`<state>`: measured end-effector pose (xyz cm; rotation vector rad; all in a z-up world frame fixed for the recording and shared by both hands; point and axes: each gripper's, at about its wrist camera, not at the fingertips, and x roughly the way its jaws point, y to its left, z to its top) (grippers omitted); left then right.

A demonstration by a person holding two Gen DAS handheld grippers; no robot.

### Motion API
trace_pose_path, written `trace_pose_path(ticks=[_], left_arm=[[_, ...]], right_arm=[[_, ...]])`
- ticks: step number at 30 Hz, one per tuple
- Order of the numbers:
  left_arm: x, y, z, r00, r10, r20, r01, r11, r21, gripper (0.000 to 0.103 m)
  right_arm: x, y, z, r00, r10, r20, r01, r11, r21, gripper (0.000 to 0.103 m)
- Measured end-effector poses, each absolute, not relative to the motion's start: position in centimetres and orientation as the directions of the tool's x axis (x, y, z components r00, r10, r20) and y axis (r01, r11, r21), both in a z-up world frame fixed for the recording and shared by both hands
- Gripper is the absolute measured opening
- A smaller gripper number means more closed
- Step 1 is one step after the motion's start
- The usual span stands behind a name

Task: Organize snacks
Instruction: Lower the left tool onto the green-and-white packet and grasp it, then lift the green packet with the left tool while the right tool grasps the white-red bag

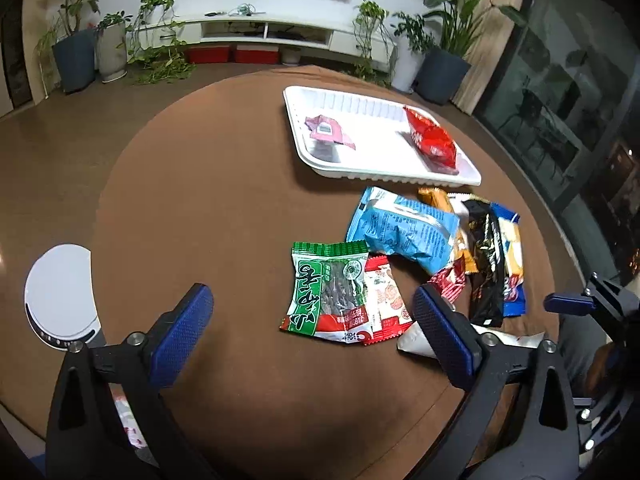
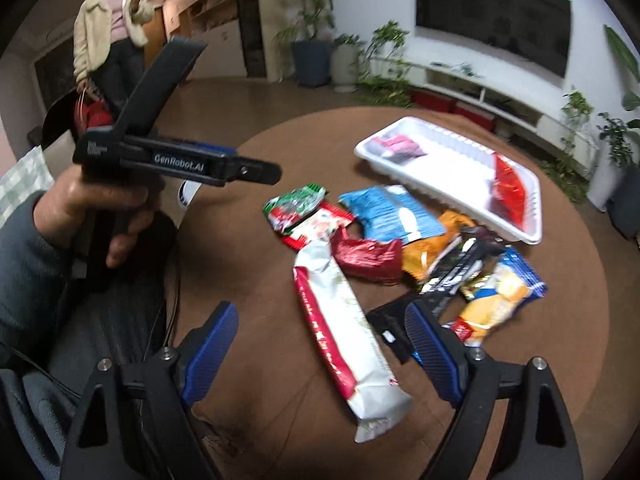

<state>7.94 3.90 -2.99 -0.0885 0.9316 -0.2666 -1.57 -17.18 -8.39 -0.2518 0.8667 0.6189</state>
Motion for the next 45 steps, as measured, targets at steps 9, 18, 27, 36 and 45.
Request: trace_pose_path(ticks=[9, 18, 27, 36, 45], left_arm=[[11.5, 2.1, -5.0, 0.482, -0.17, -0.859, 0.206, 0.976, -0.077, 0.077], [13.8, 0.9, -7.8, 0.423, -0.126, -0.897, 0.232, 0.972, -0.027, 0.076], [15.2, 1.0, -8.7, 0.413, -0.127, -0.902, 0.242, 0.97, -0.025, 0.045], [14.9, 0.7, -8.5, 0.397, -0.185, -0.899, 0.286, 0.956, -0.07, 0.03], [13.2, 0.6, -8.2, 0.387, -0.22, -0.896, 0.311, 0.945, -0.098, 0.027]], right_arm=[[-0.3, -16.7, -10.0, 0.43, 0.384, -0.817, -0.572, 0.816, 0.082, 0.08], [-0.1, -17.4, -10.7, 0.417, 0.4, -0.816, -0.543, 0.83, 0.13, 0.08], [0.0, -17.3, -10.7, 0.407, 0.406, -0.819, -0.552, 0.823, 0.134, 0.079], [0.6, -17.0, -9.8, 0.383, 0.402, -0.832, -0.597, 0.795, 0.11, 0.079], [1.9, -16.3, -10.8, 0.311, 0.405, -0.86, -0.648, 0.752, 0.12, 0.071]])
